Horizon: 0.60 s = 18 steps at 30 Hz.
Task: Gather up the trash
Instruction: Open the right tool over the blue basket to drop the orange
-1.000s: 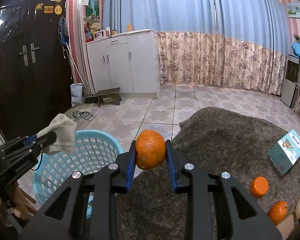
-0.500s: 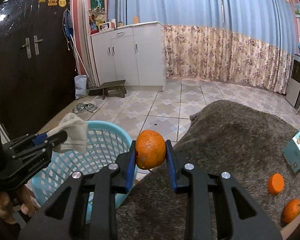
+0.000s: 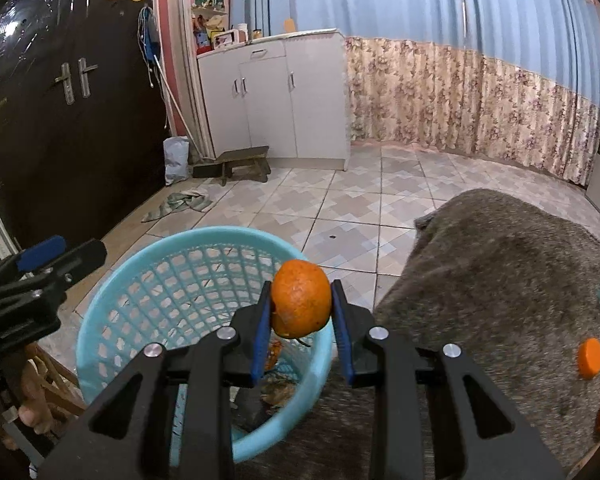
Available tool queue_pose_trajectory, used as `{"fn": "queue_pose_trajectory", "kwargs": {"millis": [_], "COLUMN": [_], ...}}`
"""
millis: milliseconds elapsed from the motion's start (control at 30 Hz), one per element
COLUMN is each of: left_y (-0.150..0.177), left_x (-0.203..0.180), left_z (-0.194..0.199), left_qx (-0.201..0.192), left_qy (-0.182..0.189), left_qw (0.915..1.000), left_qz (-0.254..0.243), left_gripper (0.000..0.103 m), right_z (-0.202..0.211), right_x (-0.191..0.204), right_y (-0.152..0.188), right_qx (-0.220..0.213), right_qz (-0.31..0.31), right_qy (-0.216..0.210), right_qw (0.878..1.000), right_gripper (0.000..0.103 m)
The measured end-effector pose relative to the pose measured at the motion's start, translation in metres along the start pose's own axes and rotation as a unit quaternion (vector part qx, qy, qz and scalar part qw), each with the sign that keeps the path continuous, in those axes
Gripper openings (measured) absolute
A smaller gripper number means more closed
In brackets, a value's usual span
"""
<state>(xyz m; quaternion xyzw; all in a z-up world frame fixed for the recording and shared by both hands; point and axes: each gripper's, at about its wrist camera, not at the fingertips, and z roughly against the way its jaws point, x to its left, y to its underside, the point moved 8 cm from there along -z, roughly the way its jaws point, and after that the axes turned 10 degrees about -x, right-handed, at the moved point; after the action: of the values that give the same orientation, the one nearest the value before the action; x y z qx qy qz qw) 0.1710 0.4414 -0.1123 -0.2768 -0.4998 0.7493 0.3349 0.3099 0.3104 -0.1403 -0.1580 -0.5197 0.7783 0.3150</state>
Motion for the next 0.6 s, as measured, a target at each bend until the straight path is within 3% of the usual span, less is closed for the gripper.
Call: {"fn": "queue_pose_trajectory", "kwargs": {"millis": [133,267,433,500,600], "left_y": [-0.001,-0.001,-0.003,-0.003,-0.004], "left_x": [0.004,0.007,0.010,0.008,0.005], "left_z": [0.003,0.006,0.010,0.013,0.019], "left_qx": [-0.002,-0.003,0.001,0.002,0.001], "left_qy": [-0.013,-0.021,-0.025,-0.023,-0.023], "left_qw": [0.9999,0.9997,0.9997,0.9997,0.9997], "left_qz": [-0.005,-0.009,-0.001,0.003,0.004], "left_gripper": [0.094,0.095,0.095,0.095,0.095], "right_z": [-0.006,-0.009,-0.002,0.003,0.014], "right_x": [0.012,0.017,0.012,0.006,-0.003], "right_y": [0.003,0.004,0.003,0.000,-0.005], "right_qx": [0.003,0.001,-0.007,-0.013,-0.029], "right_qz": [0.011,0.012,0.018,0.015,0.009], "right_qy": [-0.002,-0.010,-0.006,0.000,0.010], "right_qw": [1.000,1.000,1.000,1.000,1.000], "right_gripper": [0.031,0.056,0.061,0.077,0.087]}}
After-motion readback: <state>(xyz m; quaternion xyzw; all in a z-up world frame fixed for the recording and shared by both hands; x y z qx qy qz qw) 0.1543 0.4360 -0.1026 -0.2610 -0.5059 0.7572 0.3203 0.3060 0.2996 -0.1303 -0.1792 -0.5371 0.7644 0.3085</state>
